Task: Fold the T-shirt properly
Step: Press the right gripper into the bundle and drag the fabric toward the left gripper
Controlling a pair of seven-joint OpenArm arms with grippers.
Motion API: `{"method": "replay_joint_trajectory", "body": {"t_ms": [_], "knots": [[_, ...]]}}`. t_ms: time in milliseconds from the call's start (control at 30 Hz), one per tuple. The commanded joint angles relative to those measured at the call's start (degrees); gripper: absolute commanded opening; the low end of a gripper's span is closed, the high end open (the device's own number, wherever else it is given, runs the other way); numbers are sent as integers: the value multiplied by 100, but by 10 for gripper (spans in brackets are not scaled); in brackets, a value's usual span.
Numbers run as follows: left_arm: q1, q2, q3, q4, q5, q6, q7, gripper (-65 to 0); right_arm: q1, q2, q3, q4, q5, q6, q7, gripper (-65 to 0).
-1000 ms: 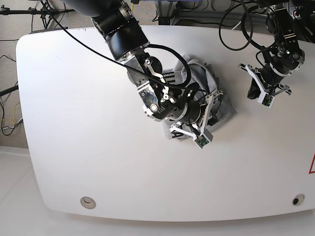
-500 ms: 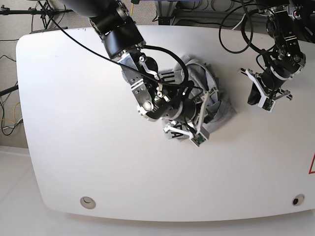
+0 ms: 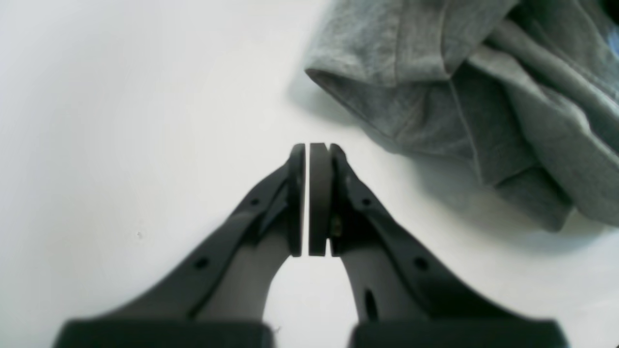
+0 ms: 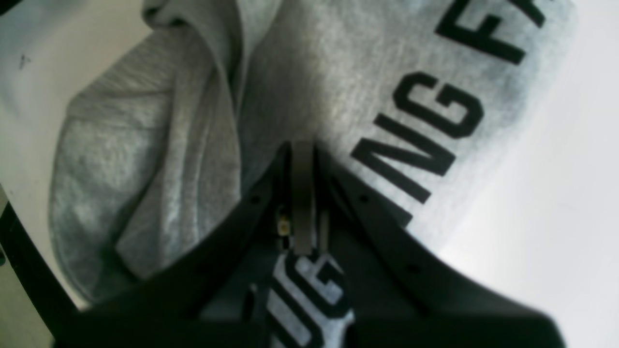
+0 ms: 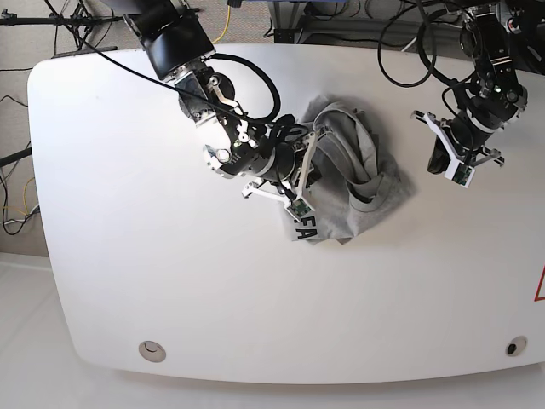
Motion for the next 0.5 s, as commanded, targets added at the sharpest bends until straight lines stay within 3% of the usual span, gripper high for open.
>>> {"method": "replay_joint_trajectory", "body": {"t_ms": [0,467], "knots": [[-37,-60,-18,107,-89,-6,-126,-647,96,-12,12,114,38,14,121,-650],[-37,-60,-18,99,-80,-6,-126,-647,-18,-126,-6,-335,38,14,138,-650]]}}
